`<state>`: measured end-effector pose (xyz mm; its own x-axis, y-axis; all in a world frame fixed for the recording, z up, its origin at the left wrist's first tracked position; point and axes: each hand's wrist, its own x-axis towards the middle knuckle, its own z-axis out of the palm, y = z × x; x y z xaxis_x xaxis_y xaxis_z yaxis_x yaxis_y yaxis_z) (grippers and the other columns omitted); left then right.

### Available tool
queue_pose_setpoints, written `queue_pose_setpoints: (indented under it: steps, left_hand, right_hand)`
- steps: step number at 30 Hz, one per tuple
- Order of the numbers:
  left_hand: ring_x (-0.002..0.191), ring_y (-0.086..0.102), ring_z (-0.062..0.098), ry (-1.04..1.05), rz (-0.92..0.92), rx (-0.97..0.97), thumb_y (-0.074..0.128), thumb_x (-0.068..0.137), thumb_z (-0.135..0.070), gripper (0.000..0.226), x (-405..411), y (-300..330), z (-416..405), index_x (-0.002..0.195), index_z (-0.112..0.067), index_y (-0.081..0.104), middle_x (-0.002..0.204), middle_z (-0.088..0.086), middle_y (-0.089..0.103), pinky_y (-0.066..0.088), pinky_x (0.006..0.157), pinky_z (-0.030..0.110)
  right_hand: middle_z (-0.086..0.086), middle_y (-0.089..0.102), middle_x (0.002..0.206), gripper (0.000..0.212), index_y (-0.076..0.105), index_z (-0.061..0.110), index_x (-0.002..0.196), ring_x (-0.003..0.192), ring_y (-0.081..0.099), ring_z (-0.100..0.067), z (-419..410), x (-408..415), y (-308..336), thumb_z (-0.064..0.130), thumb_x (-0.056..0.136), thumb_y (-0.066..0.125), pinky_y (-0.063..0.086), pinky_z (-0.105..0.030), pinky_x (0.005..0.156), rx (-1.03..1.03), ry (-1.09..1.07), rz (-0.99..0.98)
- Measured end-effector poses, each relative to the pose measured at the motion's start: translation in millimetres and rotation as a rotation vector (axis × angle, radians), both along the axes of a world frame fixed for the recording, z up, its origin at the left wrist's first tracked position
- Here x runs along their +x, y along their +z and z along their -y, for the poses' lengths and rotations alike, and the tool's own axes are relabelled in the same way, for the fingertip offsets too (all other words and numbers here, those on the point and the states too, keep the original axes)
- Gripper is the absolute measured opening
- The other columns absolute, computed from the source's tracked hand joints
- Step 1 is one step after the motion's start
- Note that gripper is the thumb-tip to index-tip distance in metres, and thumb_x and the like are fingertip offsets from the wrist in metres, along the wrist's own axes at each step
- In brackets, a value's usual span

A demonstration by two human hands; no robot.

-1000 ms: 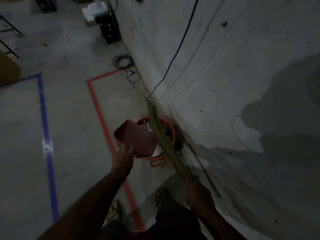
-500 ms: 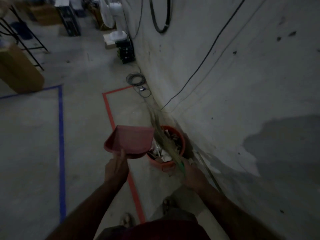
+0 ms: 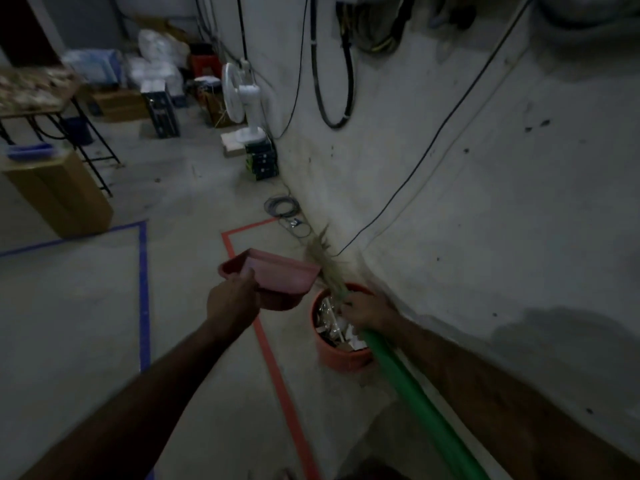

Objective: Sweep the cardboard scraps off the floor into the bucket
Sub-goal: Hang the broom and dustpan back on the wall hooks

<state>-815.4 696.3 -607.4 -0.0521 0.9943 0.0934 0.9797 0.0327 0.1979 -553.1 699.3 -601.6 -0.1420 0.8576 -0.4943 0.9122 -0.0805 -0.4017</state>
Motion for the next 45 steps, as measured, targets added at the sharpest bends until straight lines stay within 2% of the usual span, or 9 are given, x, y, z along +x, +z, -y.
queue_pose_setpoints:
  steps: [8,12,16,18,22,26,29,40,45]
  left_hand:
    - [0.097,0.067,0.025,-0.116,-0.104,0.106,0.072,0.083,-0.043,0.032,2.1,90.2,8.3,0.11,-0.026,0.07,0.104,0.0,0.067,0.05,0.07,0.033]
    - [0.078,0.059,0.016,-0.199,-0.109,0.142,0.071,0.089,-0.045,0.025,8.6,141.6,29.5,0.101,-0.023,0.074,0.094,-0.002,0.053,0.037,0.057,0.025]
    - [0.078,0.054,0.012,-0.279,-0.125,0.166,0.079,0.083,-0.04,0.027,16.6,179.3,58.9,0.104,-0.024,0.074,0.095,-0.004,0.053,0.037,0.056,0.023]
    - [0.085,0.059,0.018,-0.302,-0.087,0.191,0.085,0.075,-0.036,0.034,23.1,195.4,75.8,0.104,-0.022,0.073,0.098,0.0,0.059,0.045,0.065,0.028]
    - [0.086,0.061,0.018,-0.364,0.025,0.268,0.093,0.059,-0.034,0.054,32.2,223.4,105.7,0.104,-0.022,0.065,0.104,0.002,0.067,0.043,0.064,0.027]
    - [0.08,0.062,0.009,-0.506,0.082,0.305,0.093,0.065,-0.033,0.059,35.5,262.3,136.2,0.114,-0.024,0.063,0.1,-0.003,0.064,0.052,0.063,0.023]
    - [0.079,0.062,0.01,-0.613,0.032,0.401,0.09,0.07,-0.041,0.055,35.1,294.5,161.6,0.115,-0.02,0.065,0.094,-0.004,0.064,0.057,0.069,0.031]
    - [0.079,0.055,0.008,-0.897,0.508,0.416,0.08,0.074,-0.003,0.06,43.2,334.5,242.8,0.125,-0.02,0.054,0.099,0.001,0.057,0.045,0.059,0.013]
    - [0.112,0.048,0.023,-1.192,0.544,0.564,0.057,0.074,0.012,0.069,89.2,357.7,305.5,0.139,-0.008,0.047,0.122,0.008,0.048,0.043,0.088,0.028]
  right_hand:
    - [-0.008,0.059,0.059,0.02,0.052,0.002,0.08,0.048,0.058,-0.016,19.9,-25.9,82.2,0.014,0.088,0.065,0.043,-0.02,0.04,-0.145,-0.618,-0.857]
    - [-0.018,0.052,0.1,0.02,0.05,0.0,0.11,0.084,0.06,-0.023,37.2,-21.7,103.1,0.005,0.09,0.048,0.055,-0.022,0.05,-0.208,-0.972,-1.553]
    - [-0.028,0.038,0.115,0.032,0.043,-0.009,0.109,0.096,0.052,-0.041,71.2,-23.8,129.7,-0.008,0.081,0.028,0.059,-0.041,0.085,-0.248,-1.221,-1.765]
    - [-0.025,0.044,0.11,0.028,0.05,-0.011,0.107,0.093,0.055,-0.034,93.9,-22.1,144.6,-0.017,0.087,0.031,0.062,-0.032,0.073,-0.216,-1.144,-1.822]
    - [-0.015,0.052,0.096,0.019,0.057,-0.002,0.102,0.075,0.058,-0.018,133.4,-28.6,176.9,0.003,0.09,0.07,0.061,-0.031,0.063,-0.092,-0.925,-1.606]
    - [-0.002,0.062,0.09,0.048,0.056,0.017,0.123,0.071,0.06,-0.015,162.7,-36.9,204.6,0.053,0.092,0.062,0.047,-0.026,0.055,0.464,-0.654,-0.658]
    - [-0.001,0.062,0.107,0.048,0.058,0.021,0.118,0.076,0.056,-0.015,190.5,-49.3,227.8,0.061,0.092,0.053,0.037,-0.025,0.054,0.845,-0.64,-0.124]
    - [-0.005,0.065,0.104,0.043,0.047,0.013,0.12,0.089,0.065,-0.024,319.8,-117.0,286.6,0.05,0.099,0.047,0.054,-0.037,0.07,1.312,-0.864,0.132]
    - [-0.007,0.068,0.106,0.05,0.034,0.011,0.136,0.088,0.067,-0.026,388.8,-95.3,321.8,0.045,0.101,0.046,0.055,-0.04,0.071,1.359,-0.987,0.221]
